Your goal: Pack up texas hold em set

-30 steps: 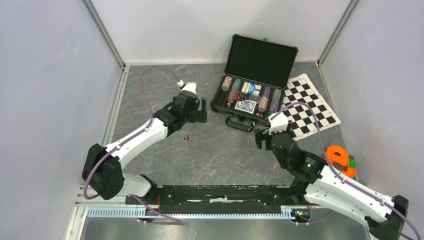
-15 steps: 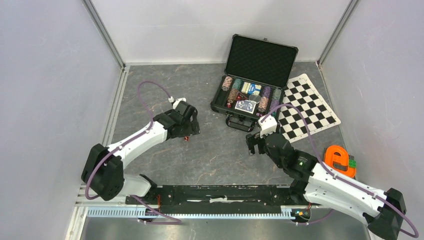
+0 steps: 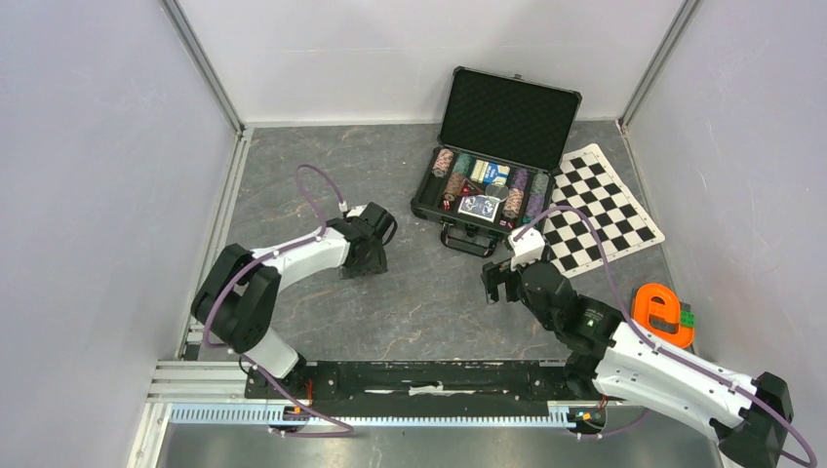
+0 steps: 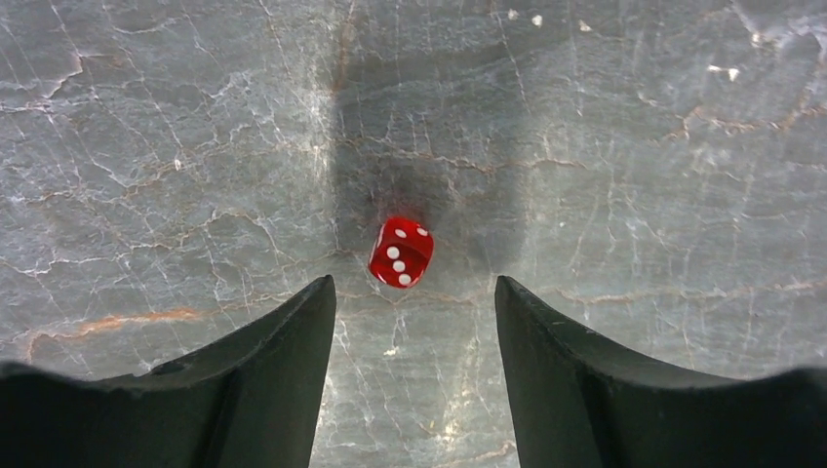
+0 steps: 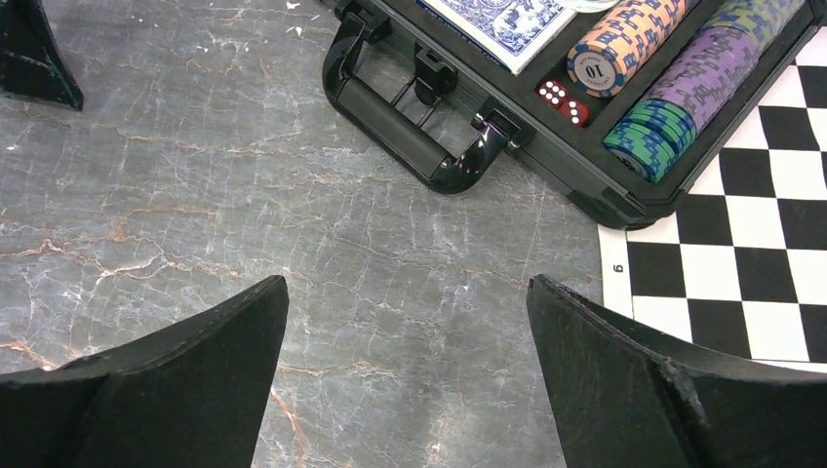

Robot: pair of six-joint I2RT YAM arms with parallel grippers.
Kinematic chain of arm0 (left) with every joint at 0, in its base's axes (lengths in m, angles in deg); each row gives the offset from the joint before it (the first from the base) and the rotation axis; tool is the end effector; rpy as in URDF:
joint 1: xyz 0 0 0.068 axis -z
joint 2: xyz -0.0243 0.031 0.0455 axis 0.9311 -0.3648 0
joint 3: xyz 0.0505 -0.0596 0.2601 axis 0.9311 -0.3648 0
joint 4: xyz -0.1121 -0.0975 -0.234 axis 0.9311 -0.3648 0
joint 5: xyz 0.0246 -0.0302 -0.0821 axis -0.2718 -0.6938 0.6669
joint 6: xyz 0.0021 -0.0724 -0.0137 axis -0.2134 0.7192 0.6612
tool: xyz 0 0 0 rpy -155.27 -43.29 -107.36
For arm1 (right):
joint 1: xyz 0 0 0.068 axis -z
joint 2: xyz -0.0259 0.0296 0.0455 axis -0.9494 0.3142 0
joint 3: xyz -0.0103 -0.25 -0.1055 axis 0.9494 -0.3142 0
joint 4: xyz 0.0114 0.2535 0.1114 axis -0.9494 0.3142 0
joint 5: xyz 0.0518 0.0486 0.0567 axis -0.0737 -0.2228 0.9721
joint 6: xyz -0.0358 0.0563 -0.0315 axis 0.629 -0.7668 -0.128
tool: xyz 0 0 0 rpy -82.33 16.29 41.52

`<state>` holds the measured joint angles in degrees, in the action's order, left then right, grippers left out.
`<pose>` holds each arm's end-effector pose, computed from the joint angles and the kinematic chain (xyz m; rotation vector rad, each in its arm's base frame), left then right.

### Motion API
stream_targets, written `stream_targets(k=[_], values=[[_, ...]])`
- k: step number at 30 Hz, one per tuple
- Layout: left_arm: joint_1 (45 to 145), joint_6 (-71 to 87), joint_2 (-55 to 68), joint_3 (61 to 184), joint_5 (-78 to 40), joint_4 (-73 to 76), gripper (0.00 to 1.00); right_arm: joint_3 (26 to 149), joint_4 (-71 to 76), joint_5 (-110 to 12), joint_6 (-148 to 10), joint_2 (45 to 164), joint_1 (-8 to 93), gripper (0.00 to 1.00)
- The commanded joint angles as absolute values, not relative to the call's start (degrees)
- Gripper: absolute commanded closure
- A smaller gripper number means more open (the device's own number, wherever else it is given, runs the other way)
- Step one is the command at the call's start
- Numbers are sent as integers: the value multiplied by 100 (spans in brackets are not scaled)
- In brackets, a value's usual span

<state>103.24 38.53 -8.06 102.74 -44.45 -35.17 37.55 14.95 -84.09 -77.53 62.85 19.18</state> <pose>0.2604 -0.1579 0.1375 -0.2338 2.7084 0.0572 0.1439 0.1415 0.2179 -0.3489 1.9622 0.2839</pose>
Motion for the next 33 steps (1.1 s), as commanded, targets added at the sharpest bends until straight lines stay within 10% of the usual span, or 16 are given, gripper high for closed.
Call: stream_targets(k=[1, 20, 33], values=[[10242, 4113, -1016, 10435, -4678, -3218, 34, 3723, 1331, -8501, -7835, 6192, 1895, 2], [10148, 3788, -1163, 10535, -4170, -2875, 83, 3696, 1319, -8590, -7825, 6136, 1895, 2], [10156, 3690, -1662, 12124, -3187, -2632, 82, 3590, 1217, -9019, -7933, 5860, 1895, 2]])
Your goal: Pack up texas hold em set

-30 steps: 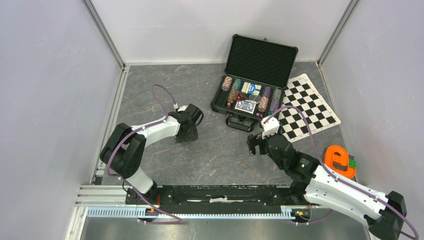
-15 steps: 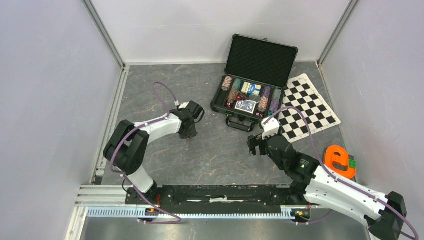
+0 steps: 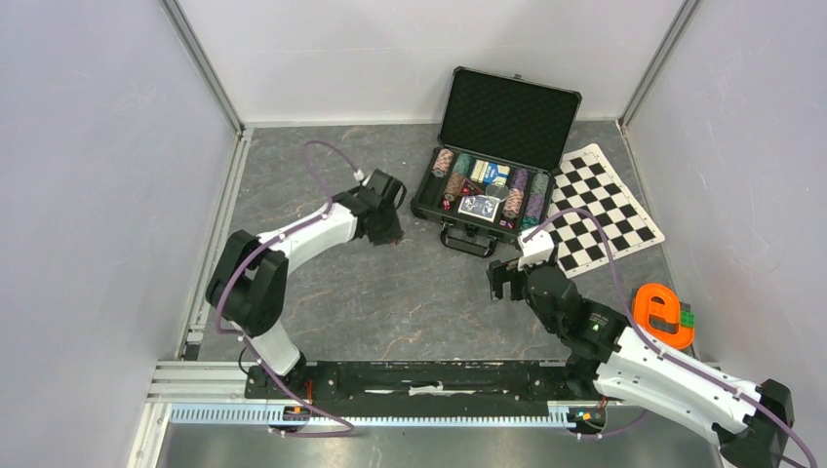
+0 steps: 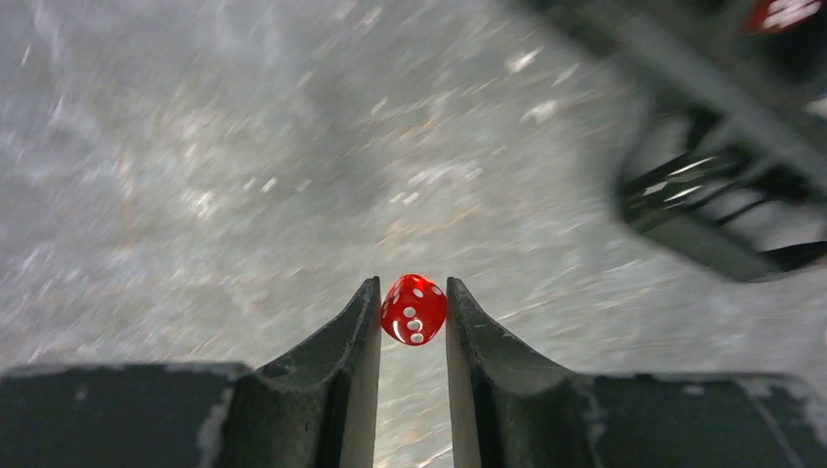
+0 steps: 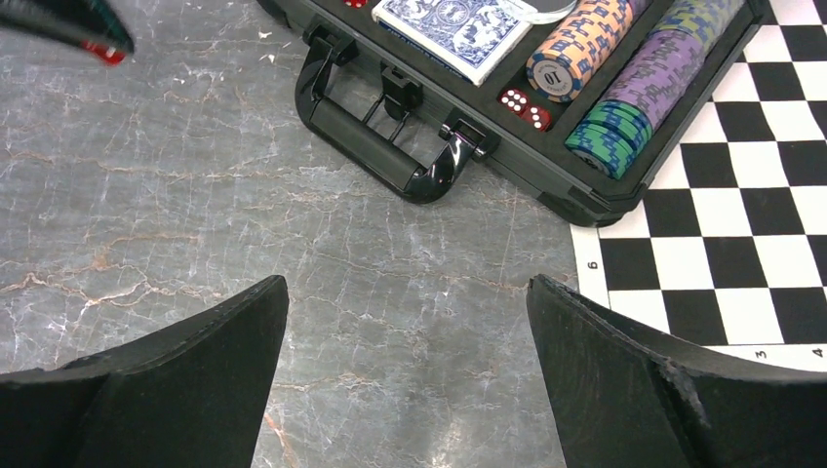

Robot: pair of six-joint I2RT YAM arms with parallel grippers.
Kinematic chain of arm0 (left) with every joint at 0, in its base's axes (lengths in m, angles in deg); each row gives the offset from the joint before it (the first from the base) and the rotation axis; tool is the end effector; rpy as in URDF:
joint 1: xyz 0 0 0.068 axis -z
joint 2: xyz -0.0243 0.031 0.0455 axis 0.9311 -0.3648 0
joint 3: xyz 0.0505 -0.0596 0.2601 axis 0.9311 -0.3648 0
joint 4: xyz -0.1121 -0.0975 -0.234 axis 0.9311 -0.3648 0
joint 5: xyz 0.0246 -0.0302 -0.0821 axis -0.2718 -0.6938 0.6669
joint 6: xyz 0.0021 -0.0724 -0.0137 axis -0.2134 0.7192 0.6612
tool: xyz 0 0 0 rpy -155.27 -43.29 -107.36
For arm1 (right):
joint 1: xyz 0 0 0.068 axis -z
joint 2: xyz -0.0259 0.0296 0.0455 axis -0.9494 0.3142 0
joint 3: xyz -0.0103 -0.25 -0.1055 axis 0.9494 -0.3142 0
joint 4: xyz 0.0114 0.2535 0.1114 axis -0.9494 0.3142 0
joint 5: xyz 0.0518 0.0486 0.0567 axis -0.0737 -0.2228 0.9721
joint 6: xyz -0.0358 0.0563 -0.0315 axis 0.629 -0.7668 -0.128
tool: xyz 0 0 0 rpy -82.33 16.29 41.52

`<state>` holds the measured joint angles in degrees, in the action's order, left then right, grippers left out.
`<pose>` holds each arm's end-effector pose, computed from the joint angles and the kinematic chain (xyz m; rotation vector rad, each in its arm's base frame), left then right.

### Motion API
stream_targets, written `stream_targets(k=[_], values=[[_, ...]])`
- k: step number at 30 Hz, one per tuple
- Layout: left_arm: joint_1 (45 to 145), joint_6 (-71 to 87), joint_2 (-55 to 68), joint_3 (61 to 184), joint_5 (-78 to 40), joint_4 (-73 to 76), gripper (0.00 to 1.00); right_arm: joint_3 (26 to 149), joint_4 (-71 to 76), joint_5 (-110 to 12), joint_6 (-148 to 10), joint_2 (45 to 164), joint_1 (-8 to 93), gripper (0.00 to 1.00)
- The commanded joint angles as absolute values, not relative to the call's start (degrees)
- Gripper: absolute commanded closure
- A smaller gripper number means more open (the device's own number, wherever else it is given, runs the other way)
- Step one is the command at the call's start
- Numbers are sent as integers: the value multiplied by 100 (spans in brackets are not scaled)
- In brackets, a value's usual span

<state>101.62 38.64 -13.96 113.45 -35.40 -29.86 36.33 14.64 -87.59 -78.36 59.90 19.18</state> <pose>0.3084 -0.1901 0.1642 -0.2530 2.6511 -0.2544 0.1417 0.1331 0.2202 -0.2765 1.9268 0.2604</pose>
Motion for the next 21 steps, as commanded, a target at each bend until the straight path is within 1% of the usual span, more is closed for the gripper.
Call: stream_targets(k=[1, 7, 10, 17, 21], values=[[10156, 3686, -1760, 12322, -3081, -2612, 82, 3583, 1228, -9049, -7932, 5840, 1896, 2], [10156, 3803, -2511, 13491, -2593, -2556, 82, 3518, 1234, -9347, -7962, 5596, 1895, 2], [10156, 3824, -2784, 13921, -2724, -2552, 82, 3469, 1231, -9462, -7935, 5473, 1895, 2], [10130, 3690, -3580, 14981, -3516, -2696, 83, 3488, 1196, -9696, -7818, 5529, 1895, 2], [10096, 3590, -4132, 15648, -3541, -2971, 83, 3532, 1140, -9776, -7713, 5628, 1898, 2]])
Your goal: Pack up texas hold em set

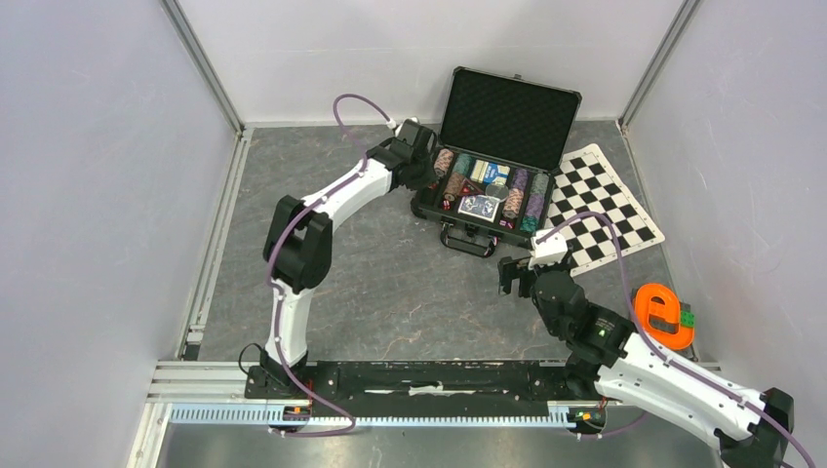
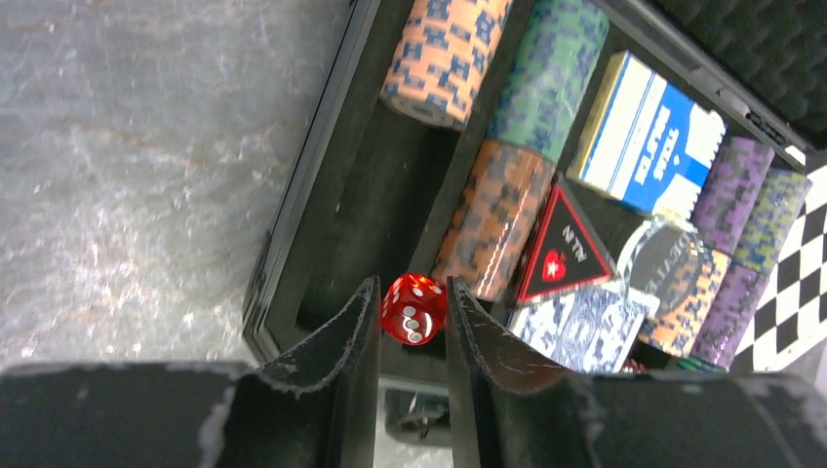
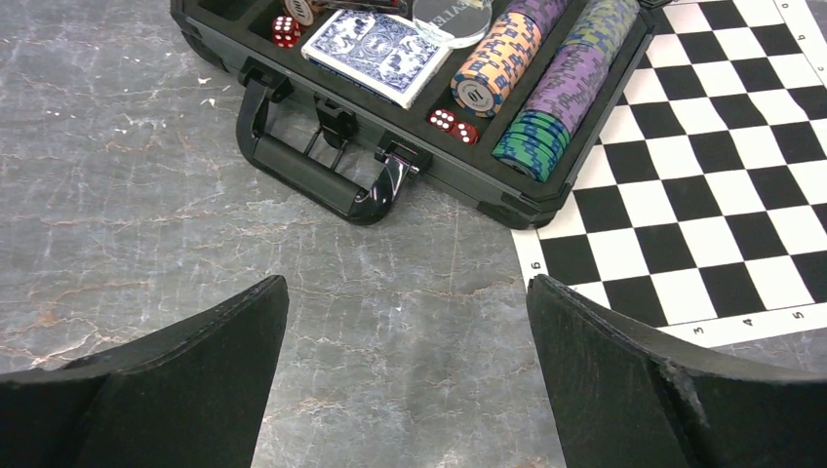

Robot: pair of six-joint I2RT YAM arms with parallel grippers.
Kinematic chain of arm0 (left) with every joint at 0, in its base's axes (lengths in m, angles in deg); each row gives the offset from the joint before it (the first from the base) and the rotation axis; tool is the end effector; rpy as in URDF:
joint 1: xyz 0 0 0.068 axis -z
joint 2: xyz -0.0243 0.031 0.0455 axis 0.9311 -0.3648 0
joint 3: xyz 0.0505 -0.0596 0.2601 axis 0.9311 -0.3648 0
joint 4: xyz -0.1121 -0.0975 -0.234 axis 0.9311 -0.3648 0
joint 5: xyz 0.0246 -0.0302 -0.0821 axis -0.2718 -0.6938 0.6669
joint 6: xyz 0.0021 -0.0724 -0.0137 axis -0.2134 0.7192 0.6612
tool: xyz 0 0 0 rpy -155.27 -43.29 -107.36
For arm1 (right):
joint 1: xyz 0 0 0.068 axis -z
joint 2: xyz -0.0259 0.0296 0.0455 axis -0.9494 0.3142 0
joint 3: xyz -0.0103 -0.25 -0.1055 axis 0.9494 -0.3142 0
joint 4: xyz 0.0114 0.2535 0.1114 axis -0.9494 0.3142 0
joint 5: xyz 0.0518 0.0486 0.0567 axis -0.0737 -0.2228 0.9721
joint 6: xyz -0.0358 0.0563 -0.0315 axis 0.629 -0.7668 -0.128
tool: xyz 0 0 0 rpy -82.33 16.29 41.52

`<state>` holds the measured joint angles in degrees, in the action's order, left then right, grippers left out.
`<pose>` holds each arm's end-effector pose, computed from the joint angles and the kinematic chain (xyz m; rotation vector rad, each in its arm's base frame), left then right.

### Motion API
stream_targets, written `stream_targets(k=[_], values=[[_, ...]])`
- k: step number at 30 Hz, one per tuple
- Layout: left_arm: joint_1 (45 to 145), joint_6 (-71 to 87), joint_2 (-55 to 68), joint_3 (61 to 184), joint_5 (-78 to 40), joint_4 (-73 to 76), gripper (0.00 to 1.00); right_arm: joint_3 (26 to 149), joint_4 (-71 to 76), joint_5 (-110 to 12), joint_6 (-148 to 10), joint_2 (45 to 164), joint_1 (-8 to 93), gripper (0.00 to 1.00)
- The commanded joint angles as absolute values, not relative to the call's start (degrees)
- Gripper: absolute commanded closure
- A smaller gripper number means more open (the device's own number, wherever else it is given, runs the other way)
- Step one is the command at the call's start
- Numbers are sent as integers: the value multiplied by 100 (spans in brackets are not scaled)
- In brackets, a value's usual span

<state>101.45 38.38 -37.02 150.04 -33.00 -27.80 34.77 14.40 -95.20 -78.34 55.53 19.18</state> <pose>0.4290 -0.2698 0.2155 -0.2348 2.4272 -0.4935 0.1389 0.1184 0.2246 -0.1589 1.8610 0.1766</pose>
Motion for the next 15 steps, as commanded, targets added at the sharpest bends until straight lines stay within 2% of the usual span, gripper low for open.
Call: stream_targets(k=[1, 4, 8, 10, 12, 15], values=[[10087, 3574, -4237, 15795, -3512, -3024, 83, 3537, 1123, -9788, -7700, 5650, 1896, 2], [10061, 3550, -4492, 16132, -3514, -3198, 79, 3537, 1039, -9790, -7676, 5712, 1891, 2], [9982, 3500, -4549, 16256, -3354, -3323, 55, 3545, 879, -9744, -7591, 5934, 1900, 2], [9967, 3455, -4476, 16236, -3268, -3360, 47, 3661, 901, -9786, -7572, 6208, 1900, 2], [9965, 3367, -4363, 16212, -3195, -3408, 42, 3853, 999, -9765, -7589, 6523, 1904, 2], [9954, 3270, -4174, 16153, -3121, -3527, 40, 4164, 1034, -9186, -7485, 6985, 1904, 6]])
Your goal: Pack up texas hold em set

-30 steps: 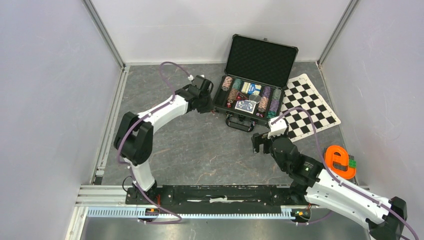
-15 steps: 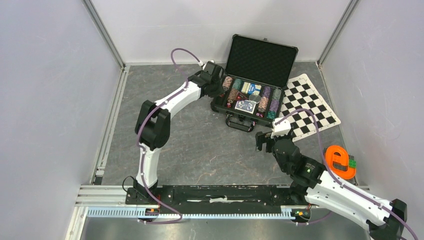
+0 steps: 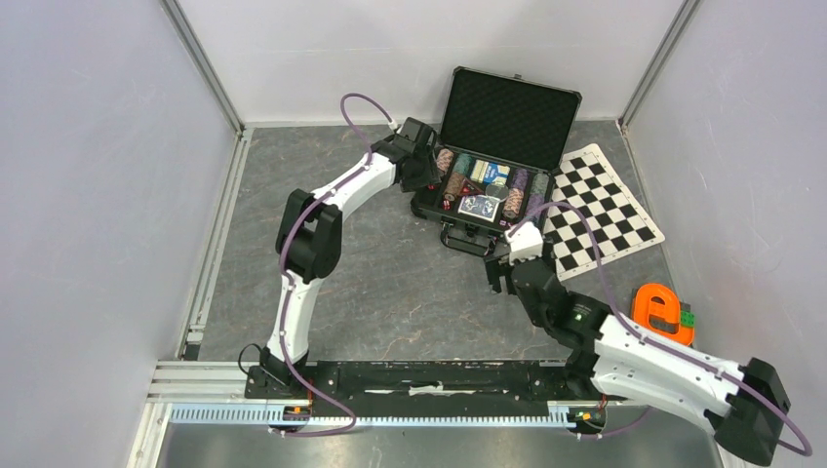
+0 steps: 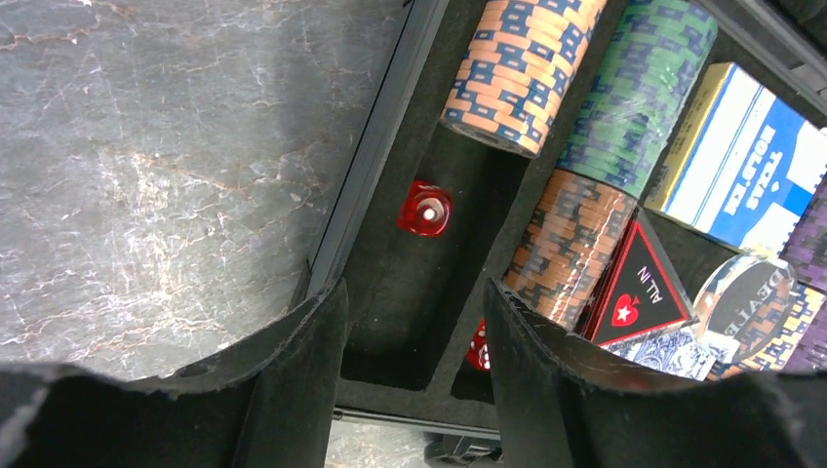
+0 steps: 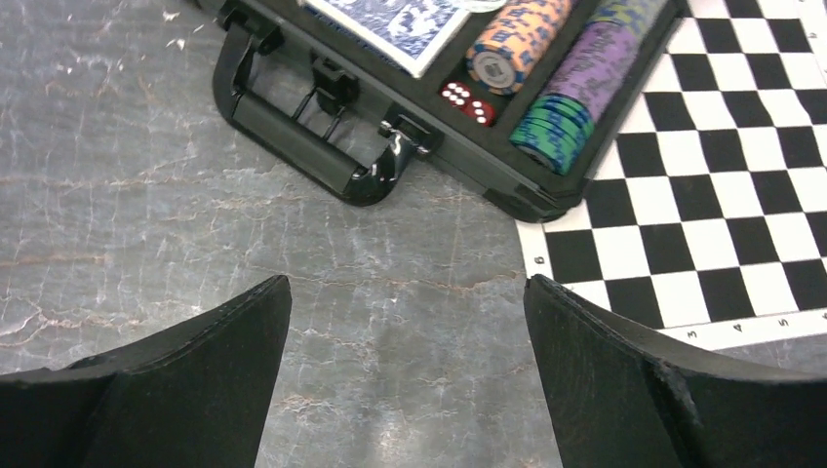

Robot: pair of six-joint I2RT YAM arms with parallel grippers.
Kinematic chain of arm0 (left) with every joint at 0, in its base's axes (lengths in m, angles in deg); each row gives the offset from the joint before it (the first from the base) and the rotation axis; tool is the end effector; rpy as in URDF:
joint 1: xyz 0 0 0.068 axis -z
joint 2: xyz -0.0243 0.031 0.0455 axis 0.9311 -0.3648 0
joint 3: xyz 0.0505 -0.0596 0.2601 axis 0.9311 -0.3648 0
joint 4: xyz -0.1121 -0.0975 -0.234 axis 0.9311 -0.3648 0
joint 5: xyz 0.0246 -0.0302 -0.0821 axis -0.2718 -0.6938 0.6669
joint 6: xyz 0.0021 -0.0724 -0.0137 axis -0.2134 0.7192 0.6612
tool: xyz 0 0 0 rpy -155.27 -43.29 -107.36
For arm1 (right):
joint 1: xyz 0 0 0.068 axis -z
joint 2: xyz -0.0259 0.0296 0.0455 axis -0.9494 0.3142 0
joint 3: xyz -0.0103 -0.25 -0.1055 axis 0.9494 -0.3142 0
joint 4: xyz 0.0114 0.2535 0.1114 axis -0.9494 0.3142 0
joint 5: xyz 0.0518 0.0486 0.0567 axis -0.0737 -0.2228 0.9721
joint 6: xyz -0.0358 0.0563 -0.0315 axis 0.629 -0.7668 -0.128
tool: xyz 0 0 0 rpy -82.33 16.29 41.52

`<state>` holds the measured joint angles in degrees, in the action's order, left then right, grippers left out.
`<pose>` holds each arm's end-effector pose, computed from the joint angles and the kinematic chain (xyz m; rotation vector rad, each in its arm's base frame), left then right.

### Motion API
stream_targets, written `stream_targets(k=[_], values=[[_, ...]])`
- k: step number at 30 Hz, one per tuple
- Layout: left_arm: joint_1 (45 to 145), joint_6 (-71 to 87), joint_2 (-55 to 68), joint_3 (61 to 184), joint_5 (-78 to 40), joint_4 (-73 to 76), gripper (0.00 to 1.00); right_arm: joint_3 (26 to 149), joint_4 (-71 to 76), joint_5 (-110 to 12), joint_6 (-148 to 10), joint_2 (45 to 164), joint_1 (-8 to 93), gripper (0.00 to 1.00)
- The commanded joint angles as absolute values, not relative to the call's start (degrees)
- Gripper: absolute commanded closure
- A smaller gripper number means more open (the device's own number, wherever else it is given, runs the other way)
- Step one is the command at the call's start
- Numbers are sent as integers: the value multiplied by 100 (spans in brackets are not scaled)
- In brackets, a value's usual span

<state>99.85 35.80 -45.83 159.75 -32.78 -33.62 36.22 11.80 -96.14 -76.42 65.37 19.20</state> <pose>0.4580 -0.2711 0.1899 -0.2128 2.5021 -0.4094 0.1523 0.1345 0.2105 -0.2317 1.9220 0.0706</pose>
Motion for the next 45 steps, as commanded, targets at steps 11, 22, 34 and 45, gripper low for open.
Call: stream_targets(k=[11, 22, 34, 45], values=[[9823, 3294, -1612, 13787, -4202, -3540, 36, 5459, 631, -7125, -6822, 9707, 2193, 6], [9056, 3791, 1447, 9827, -4194, -2406, 36, 6468, 22, -6324, -6559, 11646, 2753, 4], [9028, 3382, 2403, 8343, -3395, -1072, 0, 7093, -127, -6145, -6308, 12470, 3087, 2], [9030, 3821, 3950, 7573, -5017, -1240, 0, 6922, -320, -5076, -6911, 12897, 3211, 4]])
